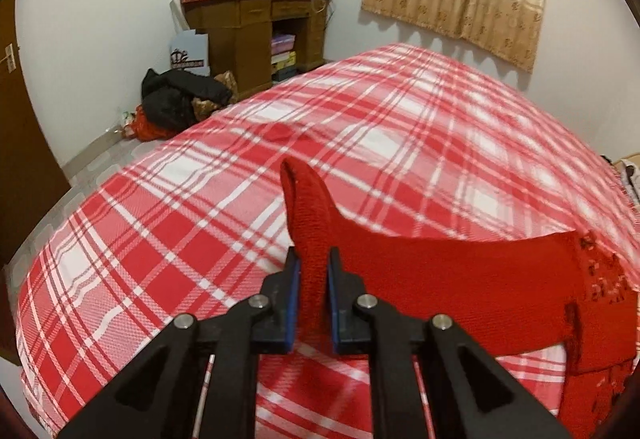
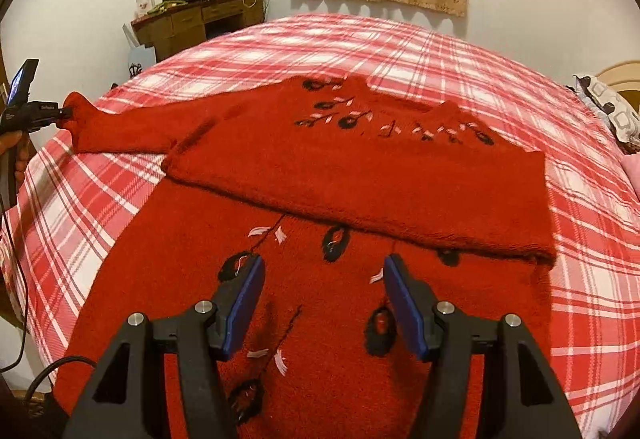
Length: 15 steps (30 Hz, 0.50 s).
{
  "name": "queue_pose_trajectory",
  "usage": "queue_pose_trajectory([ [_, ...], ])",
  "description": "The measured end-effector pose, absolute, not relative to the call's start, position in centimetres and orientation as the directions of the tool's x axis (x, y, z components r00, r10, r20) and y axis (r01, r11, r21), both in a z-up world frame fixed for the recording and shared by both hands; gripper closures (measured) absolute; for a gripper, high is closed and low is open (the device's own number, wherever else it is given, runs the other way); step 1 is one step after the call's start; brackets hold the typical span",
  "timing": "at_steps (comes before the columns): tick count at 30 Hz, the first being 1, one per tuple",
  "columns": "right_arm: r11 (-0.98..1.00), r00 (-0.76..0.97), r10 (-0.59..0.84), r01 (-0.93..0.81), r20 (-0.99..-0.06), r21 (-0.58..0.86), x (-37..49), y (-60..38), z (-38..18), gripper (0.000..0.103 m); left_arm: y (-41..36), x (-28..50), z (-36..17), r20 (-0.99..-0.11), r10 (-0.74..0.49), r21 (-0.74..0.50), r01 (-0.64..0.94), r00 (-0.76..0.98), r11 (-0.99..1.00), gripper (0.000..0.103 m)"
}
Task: Fold small clothes
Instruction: 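Lift the cuff with the left tool and fold the sleeve across the body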
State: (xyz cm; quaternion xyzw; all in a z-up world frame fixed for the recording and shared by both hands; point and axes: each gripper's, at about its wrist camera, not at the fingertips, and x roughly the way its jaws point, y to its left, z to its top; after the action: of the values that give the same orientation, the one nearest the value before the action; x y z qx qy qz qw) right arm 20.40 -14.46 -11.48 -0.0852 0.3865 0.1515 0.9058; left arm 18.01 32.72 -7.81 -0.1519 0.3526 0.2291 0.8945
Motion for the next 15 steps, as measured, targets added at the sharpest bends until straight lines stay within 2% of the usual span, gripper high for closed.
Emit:
queue_pose_trajectory([
  [15, 0.957, 0.701, 0.190, -0.288, -0.688, -0.030, 18.2, -18.8, -9.2, 0.040, 24.4, 19.8, -1.2, -0.631, 0.176, -0.150, -0.342, 0.756, 0.928, 0.091],
])
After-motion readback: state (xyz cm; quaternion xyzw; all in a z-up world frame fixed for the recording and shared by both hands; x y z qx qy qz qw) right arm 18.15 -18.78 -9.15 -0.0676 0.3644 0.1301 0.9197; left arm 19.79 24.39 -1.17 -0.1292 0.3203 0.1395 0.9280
